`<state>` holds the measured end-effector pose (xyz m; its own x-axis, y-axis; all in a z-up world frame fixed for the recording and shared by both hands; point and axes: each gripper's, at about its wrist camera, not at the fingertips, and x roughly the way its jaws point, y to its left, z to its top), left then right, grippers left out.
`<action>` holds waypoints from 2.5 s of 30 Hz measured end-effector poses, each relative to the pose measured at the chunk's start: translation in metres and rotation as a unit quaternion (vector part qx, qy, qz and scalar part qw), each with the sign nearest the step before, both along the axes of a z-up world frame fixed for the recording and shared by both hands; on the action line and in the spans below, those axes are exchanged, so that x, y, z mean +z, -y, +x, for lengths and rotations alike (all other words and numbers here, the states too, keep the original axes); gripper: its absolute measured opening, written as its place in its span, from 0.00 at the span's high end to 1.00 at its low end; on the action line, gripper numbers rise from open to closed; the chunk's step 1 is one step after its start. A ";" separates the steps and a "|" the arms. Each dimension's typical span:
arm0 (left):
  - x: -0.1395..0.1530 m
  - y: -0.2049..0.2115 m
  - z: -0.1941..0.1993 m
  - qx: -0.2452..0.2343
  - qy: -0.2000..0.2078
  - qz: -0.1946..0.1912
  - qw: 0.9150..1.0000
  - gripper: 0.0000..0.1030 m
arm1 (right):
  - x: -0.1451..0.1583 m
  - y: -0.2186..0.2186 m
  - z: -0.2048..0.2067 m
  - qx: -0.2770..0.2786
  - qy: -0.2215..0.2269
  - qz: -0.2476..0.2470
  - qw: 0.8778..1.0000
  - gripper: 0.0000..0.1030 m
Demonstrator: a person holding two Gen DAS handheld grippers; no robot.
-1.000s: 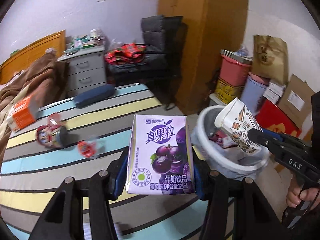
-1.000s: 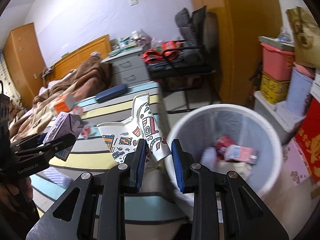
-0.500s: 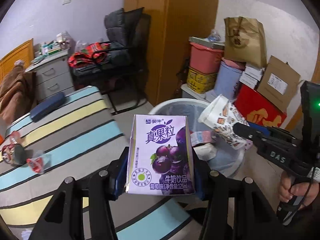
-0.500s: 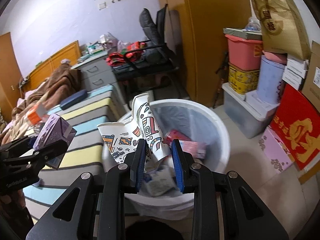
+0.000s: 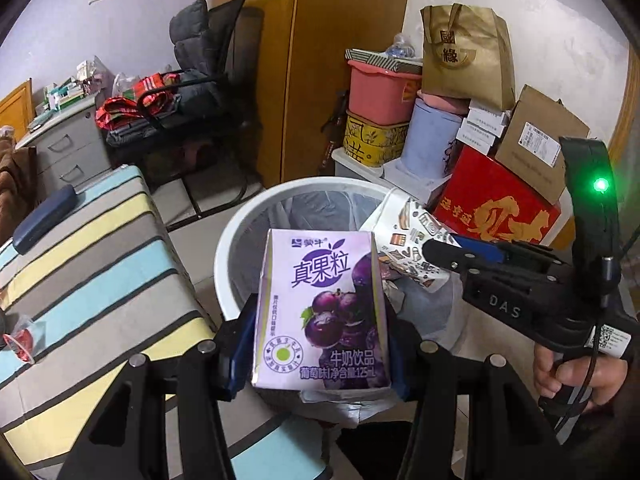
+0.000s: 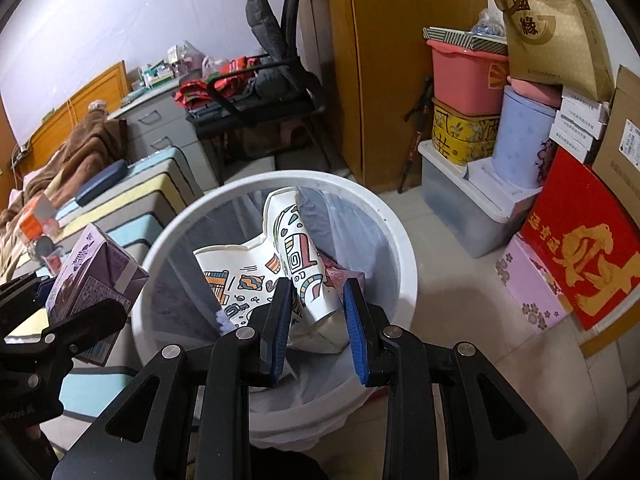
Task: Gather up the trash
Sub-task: 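Carry grape carton and paper cup over the wastebasket and open both tools, then move both tools back over the table toward the foam net and plastic cup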
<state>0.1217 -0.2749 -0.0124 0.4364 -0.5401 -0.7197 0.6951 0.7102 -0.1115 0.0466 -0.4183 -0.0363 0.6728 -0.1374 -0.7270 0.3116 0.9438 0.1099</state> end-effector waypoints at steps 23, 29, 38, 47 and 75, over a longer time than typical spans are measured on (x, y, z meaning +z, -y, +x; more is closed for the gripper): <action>0.000 -0.008 -0.002 0.007 -0.002 -0.008 1.000 0.34 | 0.004 -0.001 0.001 -0.005 0.006 0.010 1.000 0.50; 0.007 -0.018 -0.007 0.013 0.007 -0.014 1.000 0.34 | 0.008 -0.006 -0.003 -0.006 0.013 0.007 1.000 0.50; 0.016 -0.035 -0.017 0.019 0.020 -0.023 0.999 0.34 | 0.016 -0.019 -0.009 0.002 0.024 0.001 1.000 0.50; 0.023 -0.069 -0.029 0.042 0.037 -0.028 0.998 0.34 | 0.024 -0.040 -0.015 0.017 0.042 -0.002 0.999 0.49; 0.008 -0.252 -0.022 0.179 0.045 -0.018 0.983 0.29 | 0.022 -0.151 0.023 0.126 0.045 0.016 0.991 0.42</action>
